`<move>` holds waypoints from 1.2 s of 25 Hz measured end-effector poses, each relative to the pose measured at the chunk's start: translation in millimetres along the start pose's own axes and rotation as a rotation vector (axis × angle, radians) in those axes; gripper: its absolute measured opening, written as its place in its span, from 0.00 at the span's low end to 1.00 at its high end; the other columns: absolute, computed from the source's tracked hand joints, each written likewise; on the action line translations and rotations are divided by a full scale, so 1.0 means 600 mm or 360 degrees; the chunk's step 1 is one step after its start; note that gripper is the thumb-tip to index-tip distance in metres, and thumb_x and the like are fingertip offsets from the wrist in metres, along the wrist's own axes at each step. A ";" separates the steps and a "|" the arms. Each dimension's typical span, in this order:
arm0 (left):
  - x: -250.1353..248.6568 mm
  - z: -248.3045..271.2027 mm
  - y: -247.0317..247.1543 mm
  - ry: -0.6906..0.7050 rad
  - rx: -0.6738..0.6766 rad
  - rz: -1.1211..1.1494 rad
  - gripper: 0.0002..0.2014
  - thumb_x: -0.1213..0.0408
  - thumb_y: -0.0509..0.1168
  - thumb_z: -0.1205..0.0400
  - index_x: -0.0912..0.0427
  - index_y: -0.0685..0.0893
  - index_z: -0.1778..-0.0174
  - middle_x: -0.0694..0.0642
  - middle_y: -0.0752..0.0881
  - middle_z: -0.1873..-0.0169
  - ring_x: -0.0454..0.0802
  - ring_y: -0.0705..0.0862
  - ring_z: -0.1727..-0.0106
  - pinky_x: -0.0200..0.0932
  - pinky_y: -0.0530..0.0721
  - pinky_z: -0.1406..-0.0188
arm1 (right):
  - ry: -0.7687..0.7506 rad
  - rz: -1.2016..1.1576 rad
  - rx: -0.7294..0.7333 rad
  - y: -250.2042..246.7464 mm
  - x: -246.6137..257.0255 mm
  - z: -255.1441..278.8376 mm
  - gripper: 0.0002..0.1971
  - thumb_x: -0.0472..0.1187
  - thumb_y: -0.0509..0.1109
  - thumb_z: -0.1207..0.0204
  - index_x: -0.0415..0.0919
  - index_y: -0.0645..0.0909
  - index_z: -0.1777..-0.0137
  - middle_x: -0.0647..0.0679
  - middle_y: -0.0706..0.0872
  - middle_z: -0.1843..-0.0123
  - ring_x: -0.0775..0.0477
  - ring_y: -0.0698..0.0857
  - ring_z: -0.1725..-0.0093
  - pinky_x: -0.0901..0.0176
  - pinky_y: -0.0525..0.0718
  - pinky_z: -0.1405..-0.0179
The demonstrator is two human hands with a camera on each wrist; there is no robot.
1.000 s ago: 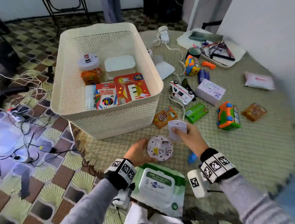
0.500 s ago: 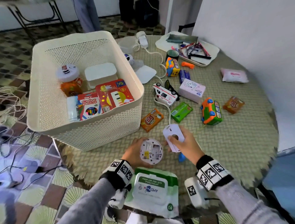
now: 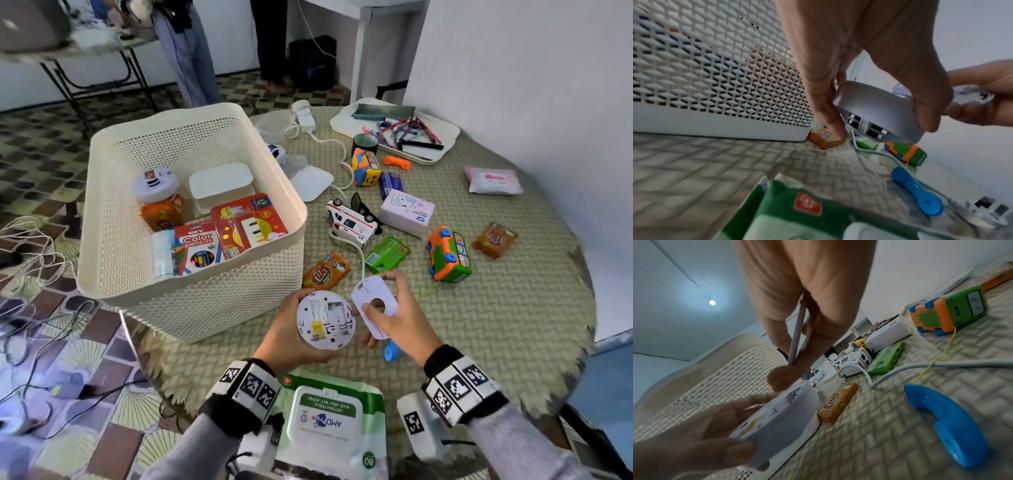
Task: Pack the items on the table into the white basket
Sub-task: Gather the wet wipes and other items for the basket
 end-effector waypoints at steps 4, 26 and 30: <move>-0.027 0.003 -0.012 0.0046 0.0012 0.0211 0.50 0.57 0.83 0.45 0.49 0.66 0.28 0.49 0.76 0.35 0.38 0.78 0.35 0.40 0.82 0.38 | -0.0109 -0.0004 -0.0034 -0.016 0.022 0.000 0.21 0.36 0.72 0.23 0.56 0.68 0.39 0.40 0.85 0.49 0.38 0.88 0.64 0.36 0.87 0.68; -0.183 -0.040 -0.005 0.0315 0.0158 0.0737 0.48 0.68 0.83 0.46 0.57 0.71 0.28 0.56 0.85 0.38 0.53 0.84 0.36 0.47 0.86 0.43 | -0.0546 -0.0083 -0.0214 -0.059 0.147 0.016 0.32 0.49 0.83 0.39 0.46 0.79 0.34 0.50 0.81 0.37 0.54 0.82 0.35 0.60 0.82 0.38; -0.201 -0.047 0.003 0.0319 0.0285 0.0688 0.46 0.74 0.80 0.44 0.59 0.71 0.28 0.53 0.86 0.39 0.51 0.83 0.35 0.46 0.85 0.41 | -0.0729 0.0199 -0.0142 -0.053 0.179 0.020 0.31 0.56 0.80 0.39 0.51 0.80 0.35 0.54 0.80 0.37 0.56 0.78 0.33 0.64 0.76 0.34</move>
Point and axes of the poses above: each hand's wrist, its own z-axis away from the middle knuckle, its own y-axis out of the palm, x = y × z, the point moved 7 cm from there along -z, towards the middle knuckle
